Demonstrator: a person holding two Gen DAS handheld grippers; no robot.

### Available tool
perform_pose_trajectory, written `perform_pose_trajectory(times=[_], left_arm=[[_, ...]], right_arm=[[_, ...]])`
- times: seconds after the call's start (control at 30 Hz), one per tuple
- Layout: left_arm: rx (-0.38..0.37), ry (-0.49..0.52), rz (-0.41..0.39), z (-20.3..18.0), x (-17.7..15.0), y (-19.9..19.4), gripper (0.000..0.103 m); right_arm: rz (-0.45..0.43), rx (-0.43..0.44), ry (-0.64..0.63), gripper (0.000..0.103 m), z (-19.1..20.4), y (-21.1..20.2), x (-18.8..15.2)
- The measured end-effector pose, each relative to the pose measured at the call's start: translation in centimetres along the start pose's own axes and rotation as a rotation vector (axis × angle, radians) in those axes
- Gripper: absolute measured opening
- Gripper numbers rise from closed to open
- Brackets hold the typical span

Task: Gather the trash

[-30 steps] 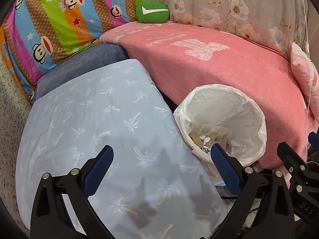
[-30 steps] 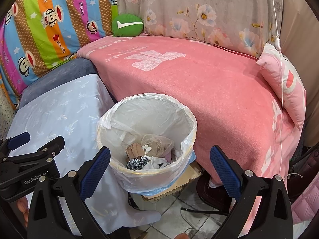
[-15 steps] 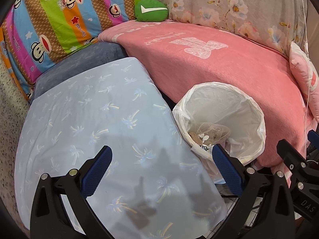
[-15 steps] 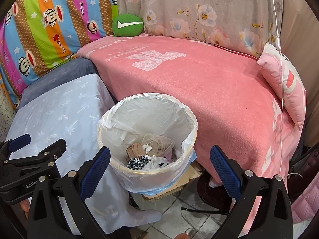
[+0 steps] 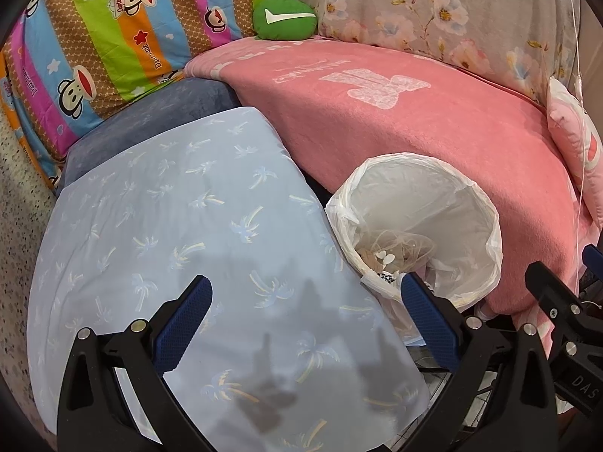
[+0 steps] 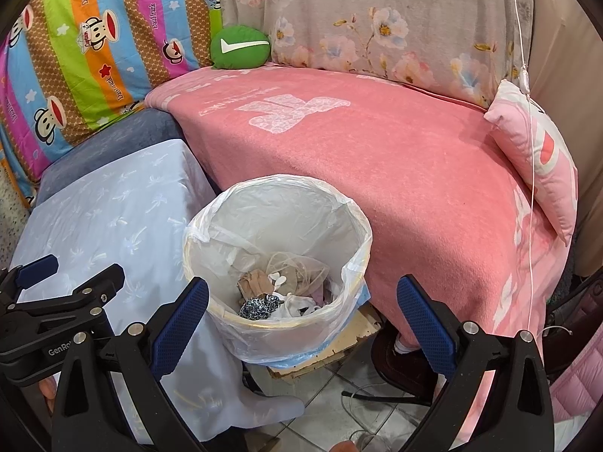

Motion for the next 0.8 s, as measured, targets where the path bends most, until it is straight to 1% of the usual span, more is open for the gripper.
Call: perform_pose_trajectory(times=[0.8], left_arm=[[0.0,0.001,0.003,0.0,-0.04,0.04,0.096]], right_arm=[[0.003,-0.001,-0.002,0.097,0.03,0.1,-0.12]])
Point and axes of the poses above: each gripper's, at about its wrist camera, not at the fingertips, and y roughly the way its jaws point, z to its left, x to its top, the point moved 7 cm from there along y, roughly the way its jaws point, and after that the axes turned 13 degrees about -x, right-handed, at the moved point
